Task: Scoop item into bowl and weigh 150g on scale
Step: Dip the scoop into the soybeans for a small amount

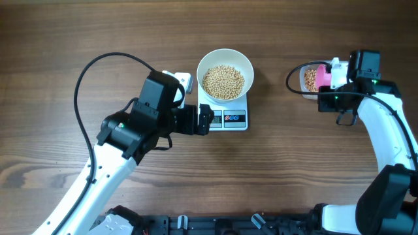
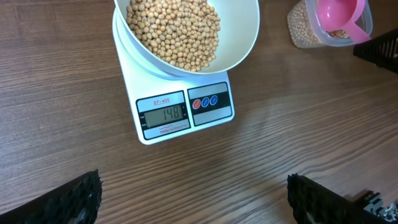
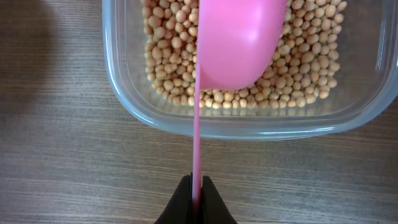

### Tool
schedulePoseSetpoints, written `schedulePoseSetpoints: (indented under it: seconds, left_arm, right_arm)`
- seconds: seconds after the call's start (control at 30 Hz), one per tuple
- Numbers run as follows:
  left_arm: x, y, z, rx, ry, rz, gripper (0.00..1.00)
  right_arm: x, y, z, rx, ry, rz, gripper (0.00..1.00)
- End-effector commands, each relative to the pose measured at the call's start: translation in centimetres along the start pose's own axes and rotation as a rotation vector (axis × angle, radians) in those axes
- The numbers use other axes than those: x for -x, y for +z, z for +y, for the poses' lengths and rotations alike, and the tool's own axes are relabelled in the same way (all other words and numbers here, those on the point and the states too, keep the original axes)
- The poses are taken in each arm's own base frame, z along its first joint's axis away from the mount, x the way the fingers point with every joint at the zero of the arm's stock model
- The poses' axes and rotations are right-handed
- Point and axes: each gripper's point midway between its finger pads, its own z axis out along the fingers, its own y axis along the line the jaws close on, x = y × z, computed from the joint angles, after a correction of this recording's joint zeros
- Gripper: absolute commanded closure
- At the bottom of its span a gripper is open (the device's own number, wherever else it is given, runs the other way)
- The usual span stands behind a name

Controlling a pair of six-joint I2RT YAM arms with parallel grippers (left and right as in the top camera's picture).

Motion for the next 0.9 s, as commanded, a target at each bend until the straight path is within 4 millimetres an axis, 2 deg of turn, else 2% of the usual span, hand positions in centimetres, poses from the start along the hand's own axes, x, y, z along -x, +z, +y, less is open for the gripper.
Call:
schedulePoseSetpoints:
  seconds: [0.0, 0.23, 0.3, 0.37, 0.4, 0.67, 0.87]
  left_arm:
    - [0.5, -0.2, -0.5, -0.012, 0.012, -0.011, 0.0]
    - [0.5, -0.2, -0.5, -0.012, 0.012, -0.011, 0.0]
    - [0.5, -0.2, -0.5, -0.012, 0.012, -0.011, 0.0]
    - [0.5, -0.2, -0.5, -0.012, 0.012, -0.011, 0.0]
    - [0.5, -0.2, -0.5, -0.012, 0.012, -0.011, 0.0]
    - [0.5, -0.2, -0.5, -0.012, 0.012, -0.011, 0.0]
    - [0.5, -0.2, -0.5, -0.012, 0.012, -0.011, 0.0]
  right_arm:
    - [0.1, 0.3, -0.4, -0.014, -0.015, 0.005, 0.96]
    - [-0.6, 0.7, -0.2, -0.006, -0.014, 0.042, 0.96]
    - [-1.2, 1.1, 1.0, 0.061, -0.009, 0.068, 0.96]
    - [-0.8, 0.9, 2.8, 0.17, -0.006, 0.047, 0.96]
    - [-0.7, 0.9, 3.0, 0.182, -0.005, 0.04, 0.96]
    - [-0.4, 0.9, 2.9, 0.176, 0.001, 0.029, 0.96]
    - [-0.3, 0.6, 2.0, 0.133, 0.052, 0.024, 0.96]
